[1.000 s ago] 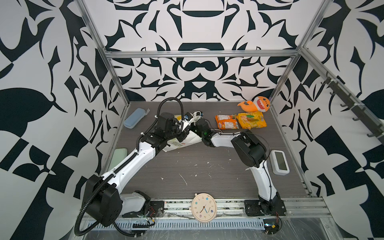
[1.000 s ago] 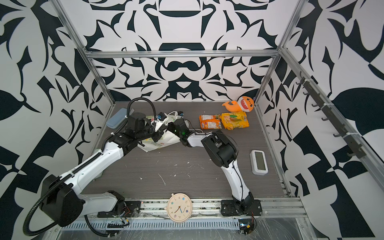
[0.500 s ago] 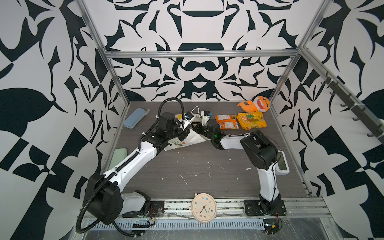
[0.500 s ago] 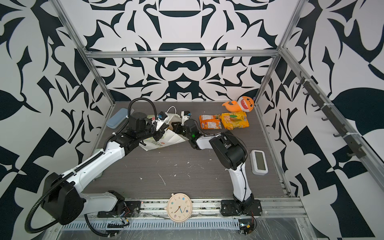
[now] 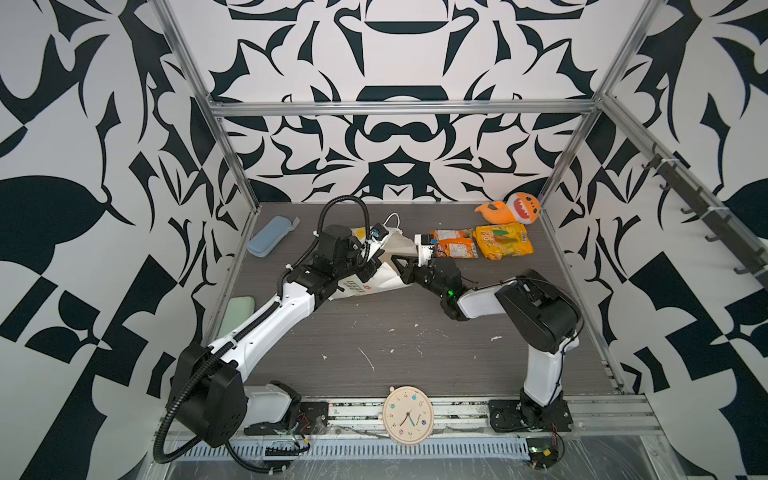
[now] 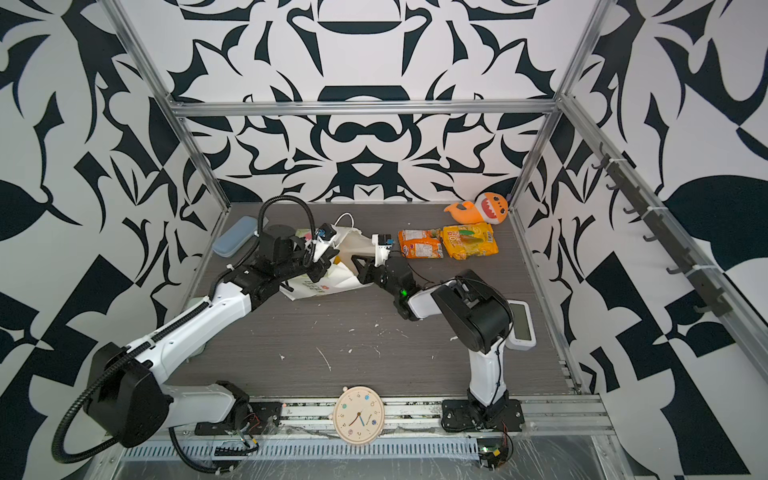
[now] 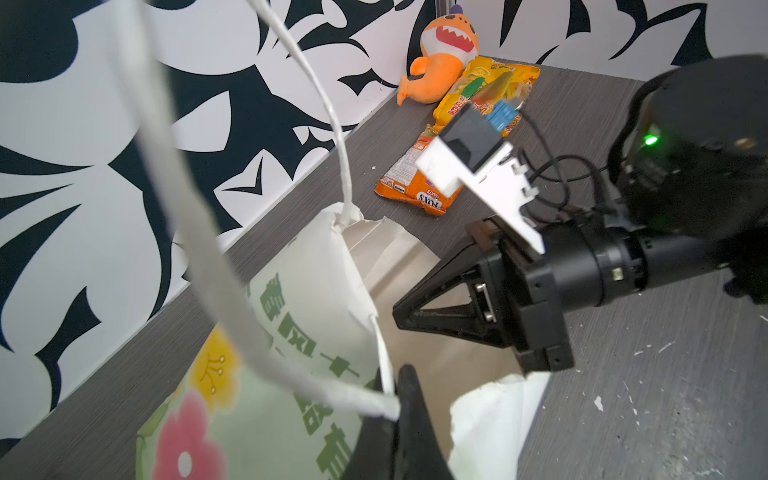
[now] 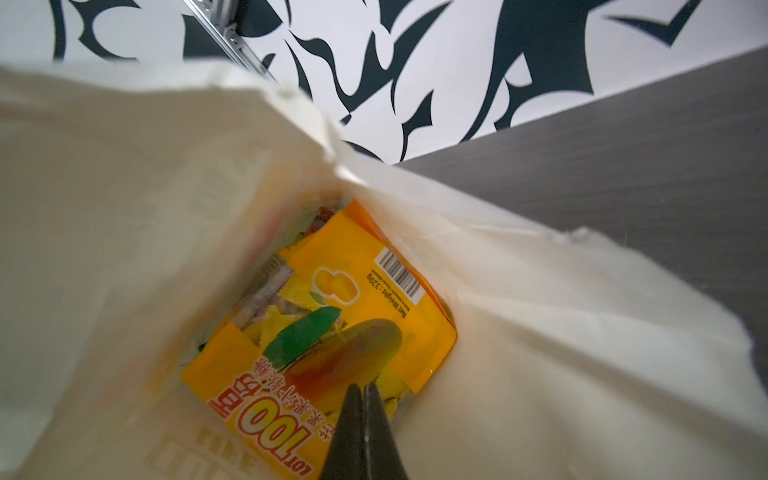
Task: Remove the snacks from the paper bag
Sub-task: 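Lower the right gripper into the bag opening over the yellow packets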
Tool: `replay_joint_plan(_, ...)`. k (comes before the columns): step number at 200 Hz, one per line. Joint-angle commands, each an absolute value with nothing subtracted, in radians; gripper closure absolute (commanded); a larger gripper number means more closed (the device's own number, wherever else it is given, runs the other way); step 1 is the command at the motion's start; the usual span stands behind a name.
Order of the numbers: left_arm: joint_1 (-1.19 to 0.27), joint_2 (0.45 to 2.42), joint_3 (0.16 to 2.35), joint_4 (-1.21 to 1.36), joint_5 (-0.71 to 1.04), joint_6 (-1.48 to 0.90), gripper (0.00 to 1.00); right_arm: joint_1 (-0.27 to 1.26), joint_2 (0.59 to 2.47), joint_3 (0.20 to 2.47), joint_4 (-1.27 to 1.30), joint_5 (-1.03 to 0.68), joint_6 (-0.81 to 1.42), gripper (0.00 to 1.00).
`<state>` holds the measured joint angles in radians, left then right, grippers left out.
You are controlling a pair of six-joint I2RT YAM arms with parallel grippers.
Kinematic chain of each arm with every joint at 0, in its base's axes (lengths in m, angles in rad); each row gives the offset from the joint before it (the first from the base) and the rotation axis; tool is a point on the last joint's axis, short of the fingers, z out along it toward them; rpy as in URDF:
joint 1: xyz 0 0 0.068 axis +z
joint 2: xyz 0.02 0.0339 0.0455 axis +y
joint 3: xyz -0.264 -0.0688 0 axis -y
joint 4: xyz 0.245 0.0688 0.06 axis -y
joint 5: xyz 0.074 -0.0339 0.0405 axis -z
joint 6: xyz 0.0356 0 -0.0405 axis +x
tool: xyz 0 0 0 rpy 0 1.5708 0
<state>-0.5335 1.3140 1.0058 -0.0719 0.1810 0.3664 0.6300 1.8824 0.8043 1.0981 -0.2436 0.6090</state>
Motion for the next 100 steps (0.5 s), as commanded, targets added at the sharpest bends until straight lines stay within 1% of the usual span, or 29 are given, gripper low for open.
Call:
replay_joint_plan(1, -0.537, 1.310, 1.051, -0.017, 0.206, 0.371, 1.00, 0.649, 1.778, 0.785, 1.154, -0.266, 0.393, 0.97)
replay_joint_plan(23, -0.537, 1.303, 1.056, -0.020, 0.226, 0.372, 1.00, 0.650, 1.756, 0.802, 1.038, -0.347, 0.250, 1.00)
replay_joint_plan(54, -0.537, 1.292, 1.070, -0.046, 0.270, 0.388, 1.00, 0.651, 1.742, 0.809, 0.904, -0.385, 0.085, 1.00)
replay_joint_plan(79, -0.537, 1.289, 1.089, -0.089, 0.304, 0.404, 1.00, 0.648, 1.733, 0.854, 0.763, -0.412, -0.010, 1.00)
replay_joint_plan(100, -0.537, 1.282, 1.091, -0.110, 0.319, 0.426, 1.00, 0.627, 1.712, 0.871, 0.693, -0.465, -0.050, 1.00)
